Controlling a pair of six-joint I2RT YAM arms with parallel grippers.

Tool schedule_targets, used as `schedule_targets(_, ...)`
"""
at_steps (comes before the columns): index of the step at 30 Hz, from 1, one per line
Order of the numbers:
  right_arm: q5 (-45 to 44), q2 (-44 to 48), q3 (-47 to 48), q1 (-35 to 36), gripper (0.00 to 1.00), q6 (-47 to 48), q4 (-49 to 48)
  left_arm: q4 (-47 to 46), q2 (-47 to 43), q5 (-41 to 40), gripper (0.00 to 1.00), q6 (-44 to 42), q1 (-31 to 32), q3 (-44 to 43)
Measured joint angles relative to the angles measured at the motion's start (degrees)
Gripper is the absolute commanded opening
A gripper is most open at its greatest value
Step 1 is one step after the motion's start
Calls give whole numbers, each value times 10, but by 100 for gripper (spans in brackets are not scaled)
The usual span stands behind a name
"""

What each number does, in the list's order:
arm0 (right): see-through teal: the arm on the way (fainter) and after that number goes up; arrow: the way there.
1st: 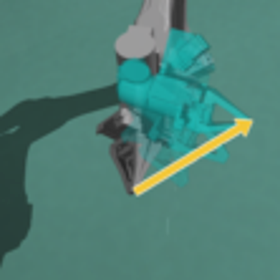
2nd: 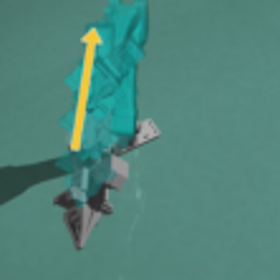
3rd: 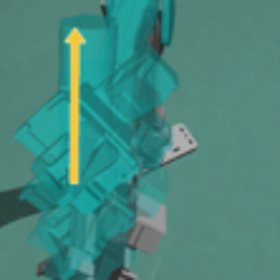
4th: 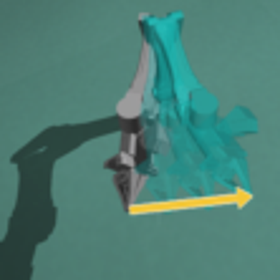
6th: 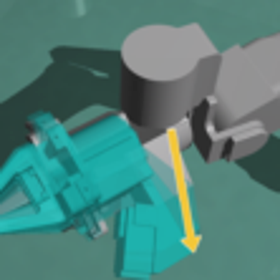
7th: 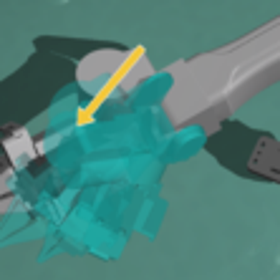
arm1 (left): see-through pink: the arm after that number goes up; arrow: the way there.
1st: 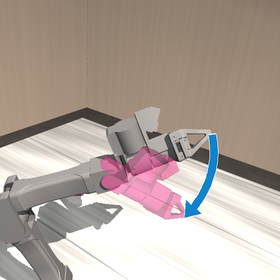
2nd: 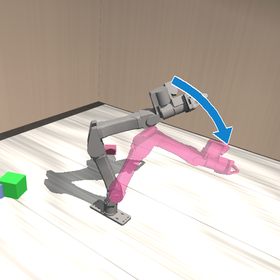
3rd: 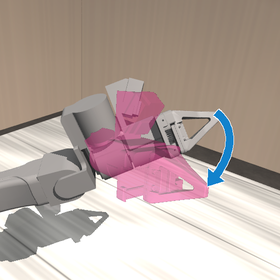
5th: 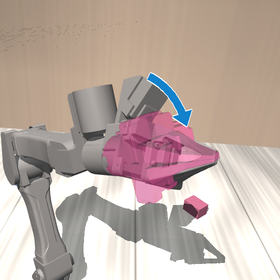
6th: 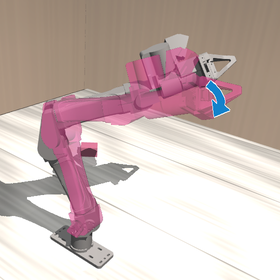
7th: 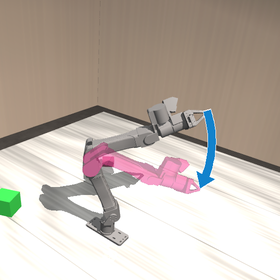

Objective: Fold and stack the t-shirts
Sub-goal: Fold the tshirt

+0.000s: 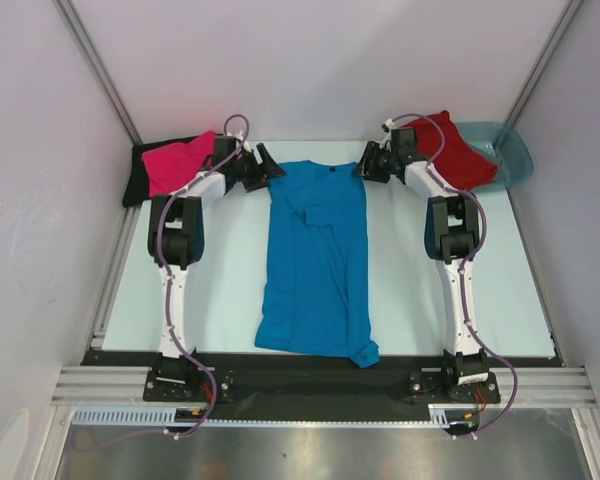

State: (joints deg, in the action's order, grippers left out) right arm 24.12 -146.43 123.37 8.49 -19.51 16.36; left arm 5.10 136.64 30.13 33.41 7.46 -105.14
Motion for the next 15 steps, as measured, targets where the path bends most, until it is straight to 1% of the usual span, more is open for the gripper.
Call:
schedule_targets(1,-1,-5,7,0,40,1,2,3,4,0,83,0,0,-3)
schedule_targets(3,1,-22,27,-1,36,1,9,10,12,1,83,0,0,-11)
schedule_targets(6,9,-45,61,-2,25,-2,18,20,21,3,82,0,-1,-25)
schedule_targets(7,13,-52,70,-3,17,-3,18,21,21,3,82,0,-1,-27)
schedule_targets(10,24,-69,92,-5,6,-14,17,21,21,7,82,0,-1,-30)
schedule_targets(15,46,-85,104,-13,4,-32,-8,22,21,17,81,0,-1,-30)
